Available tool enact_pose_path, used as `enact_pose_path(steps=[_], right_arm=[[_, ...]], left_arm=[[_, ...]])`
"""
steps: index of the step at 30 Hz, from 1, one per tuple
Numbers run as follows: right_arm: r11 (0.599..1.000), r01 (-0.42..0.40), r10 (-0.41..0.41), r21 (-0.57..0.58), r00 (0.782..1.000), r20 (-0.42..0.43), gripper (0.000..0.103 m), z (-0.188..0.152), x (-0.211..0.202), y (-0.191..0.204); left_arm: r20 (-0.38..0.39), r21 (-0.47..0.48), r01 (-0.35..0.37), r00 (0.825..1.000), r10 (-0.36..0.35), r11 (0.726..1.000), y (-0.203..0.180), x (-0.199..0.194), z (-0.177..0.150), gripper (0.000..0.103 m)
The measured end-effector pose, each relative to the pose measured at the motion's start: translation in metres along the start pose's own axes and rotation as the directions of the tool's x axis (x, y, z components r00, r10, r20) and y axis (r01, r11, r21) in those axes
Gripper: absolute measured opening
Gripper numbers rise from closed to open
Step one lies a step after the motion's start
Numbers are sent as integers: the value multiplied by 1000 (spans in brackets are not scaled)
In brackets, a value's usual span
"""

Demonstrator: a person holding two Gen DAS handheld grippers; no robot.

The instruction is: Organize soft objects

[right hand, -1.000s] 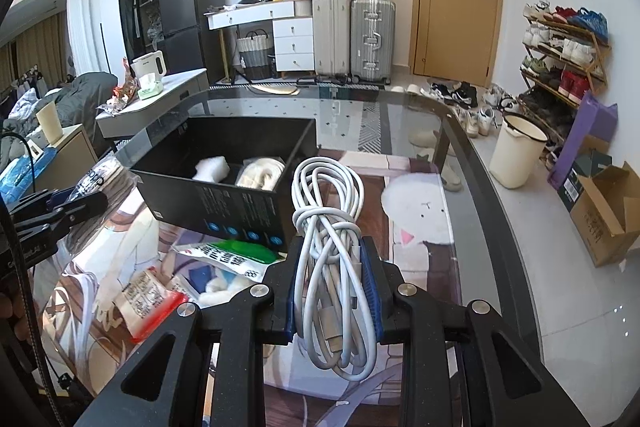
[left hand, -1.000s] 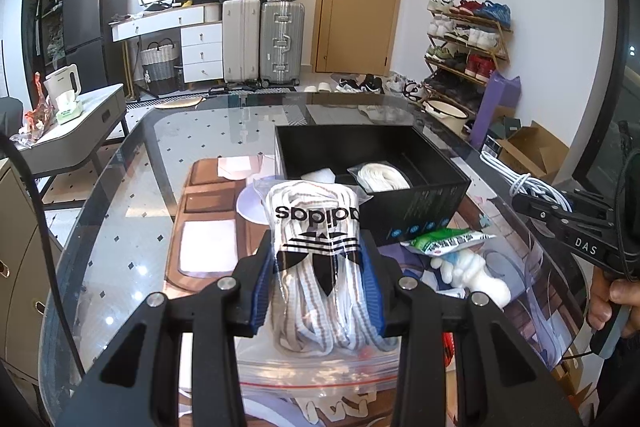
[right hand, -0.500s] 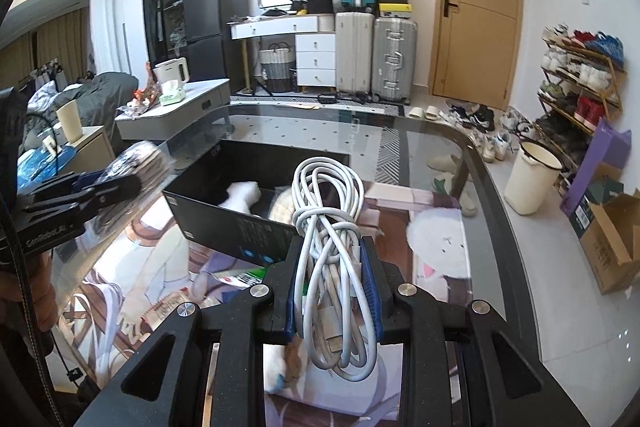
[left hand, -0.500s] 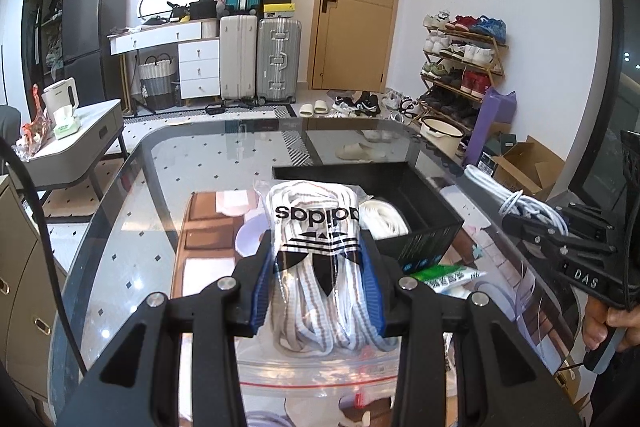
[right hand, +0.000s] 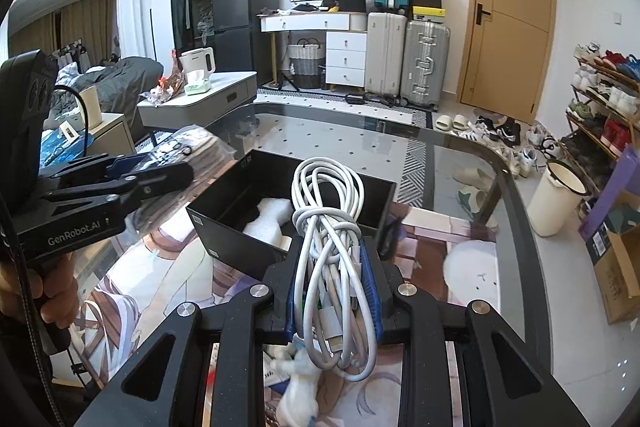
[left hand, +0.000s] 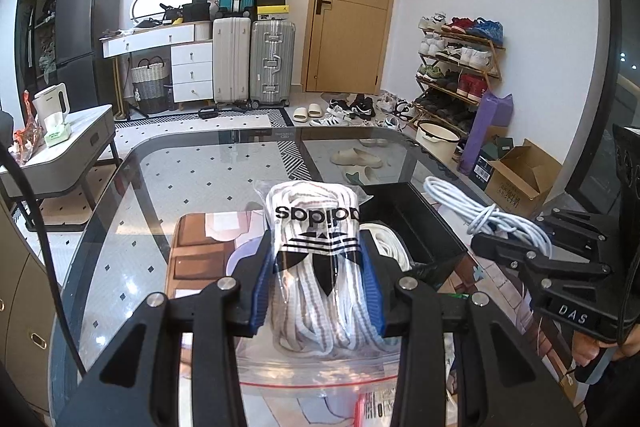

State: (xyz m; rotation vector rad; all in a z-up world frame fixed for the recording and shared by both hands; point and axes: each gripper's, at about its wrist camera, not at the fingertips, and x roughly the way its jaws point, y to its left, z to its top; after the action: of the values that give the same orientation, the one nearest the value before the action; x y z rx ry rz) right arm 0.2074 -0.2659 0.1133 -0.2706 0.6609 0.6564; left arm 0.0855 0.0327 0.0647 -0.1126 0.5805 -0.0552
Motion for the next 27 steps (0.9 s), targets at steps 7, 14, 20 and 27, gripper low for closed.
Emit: enact_pose_path(steps=[7, 14, 20, 27], right_arm=[[1000, -15, 15, -16, 1000, -25, 26, 11, 18, -1], [1000, -23, 22, -18, 998, -63, 26, 18, 39, -5], [999, -29, 26, -30, 995, -95, 26, 21, 53, -6], [998, -36, 29, -48, 991, -128, 26, 27, 68, -8]], left_arm=[[-7, 11, -1, 1000, 2, 1000, -3, 15, 7, 38], [-24, 20, -1, 1000, 1, 1000, -4, 32, 11, 38], [-57, 33, 0, 998, 2, 999, -6, 46, 13, 38], [-89, 37, 5, 996, -2, 999, -6, 59, 14, 38]])
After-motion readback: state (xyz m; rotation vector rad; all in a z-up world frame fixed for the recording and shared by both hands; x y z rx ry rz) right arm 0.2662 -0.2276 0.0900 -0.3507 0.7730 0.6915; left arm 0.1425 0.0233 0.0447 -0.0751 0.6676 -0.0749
